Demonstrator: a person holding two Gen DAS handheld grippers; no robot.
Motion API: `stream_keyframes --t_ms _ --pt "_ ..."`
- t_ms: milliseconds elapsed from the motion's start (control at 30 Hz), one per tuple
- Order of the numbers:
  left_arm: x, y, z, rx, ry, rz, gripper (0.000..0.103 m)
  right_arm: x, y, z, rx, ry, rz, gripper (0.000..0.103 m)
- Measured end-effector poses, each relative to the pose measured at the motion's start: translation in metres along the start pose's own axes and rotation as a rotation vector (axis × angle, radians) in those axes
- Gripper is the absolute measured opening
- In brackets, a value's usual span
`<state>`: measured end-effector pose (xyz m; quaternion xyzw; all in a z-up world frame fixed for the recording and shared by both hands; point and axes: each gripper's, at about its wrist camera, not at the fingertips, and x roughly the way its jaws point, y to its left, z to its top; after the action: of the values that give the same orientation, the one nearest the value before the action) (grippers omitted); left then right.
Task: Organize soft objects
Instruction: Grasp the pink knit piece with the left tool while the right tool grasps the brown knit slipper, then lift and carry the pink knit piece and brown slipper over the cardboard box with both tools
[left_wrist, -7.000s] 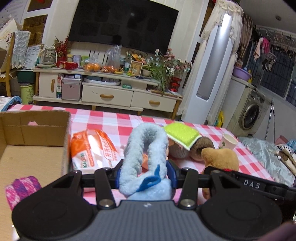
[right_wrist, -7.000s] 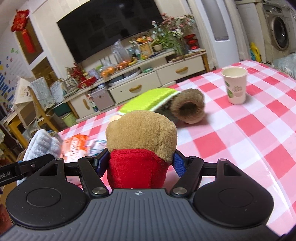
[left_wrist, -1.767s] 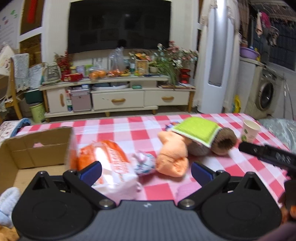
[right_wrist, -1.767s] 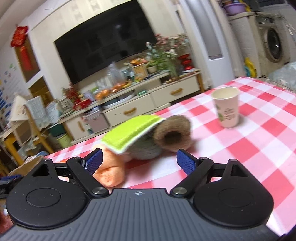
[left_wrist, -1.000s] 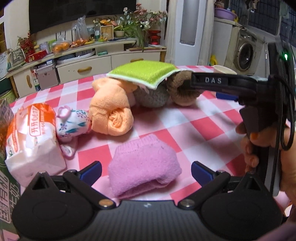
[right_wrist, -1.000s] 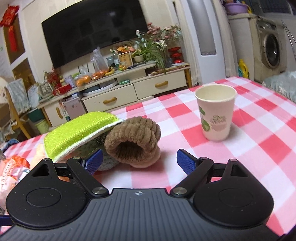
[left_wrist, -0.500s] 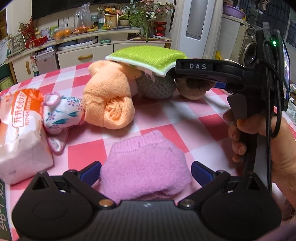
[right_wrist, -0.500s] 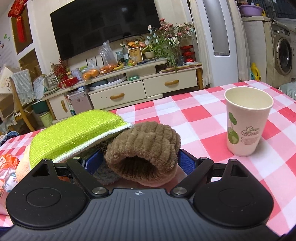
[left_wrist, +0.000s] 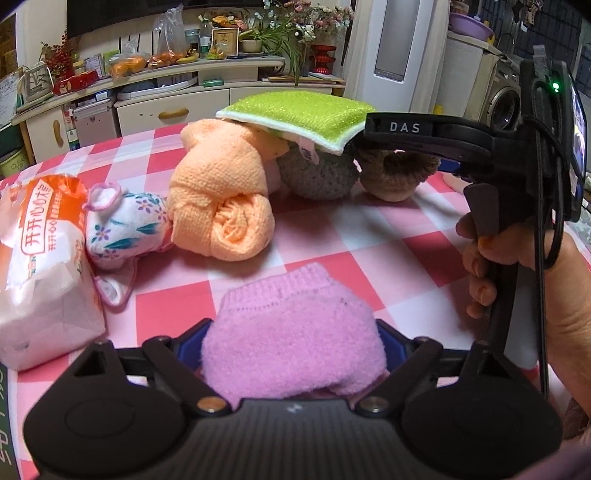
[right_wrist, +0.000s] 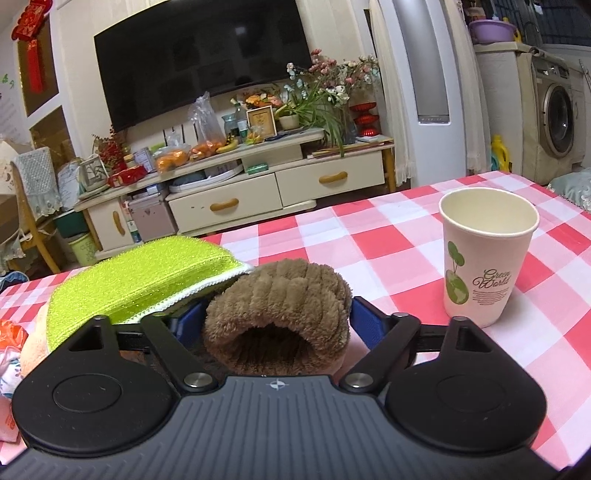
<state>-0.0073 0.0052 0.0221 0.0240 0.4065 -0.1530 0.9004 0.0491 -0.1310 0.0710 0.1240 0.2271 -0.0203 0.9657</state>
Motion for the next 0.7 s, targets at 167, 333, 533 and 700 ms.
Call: stream_keyframes --t_ms 167,333,533,700 --pt "-0.001 -0.001 -0.001 0.012 -0.002 -0.002 0.083 -0.005 0.0 0.0 -0.021 -0.003 0.01 0.069" --pt "-0.006 -0.002 -0.005 0.023 -0.007 -0.002 0.081 -0.014 -0.005 -0.001 -0.02 -0.004 0.022 0.05" --pt "-0.012 -0.001 -0.009 0.024 -0.009 -0.004 0.079 -0.025 -0.007 -0.007 -0.012 0.001 0.031 0.045" --pt "-0.017 0.0 -0.011 0.03 -0.014 -0.007 0.079 -0.036 -0.006 -0.013 -0.018 0.005 0.029 0.045"
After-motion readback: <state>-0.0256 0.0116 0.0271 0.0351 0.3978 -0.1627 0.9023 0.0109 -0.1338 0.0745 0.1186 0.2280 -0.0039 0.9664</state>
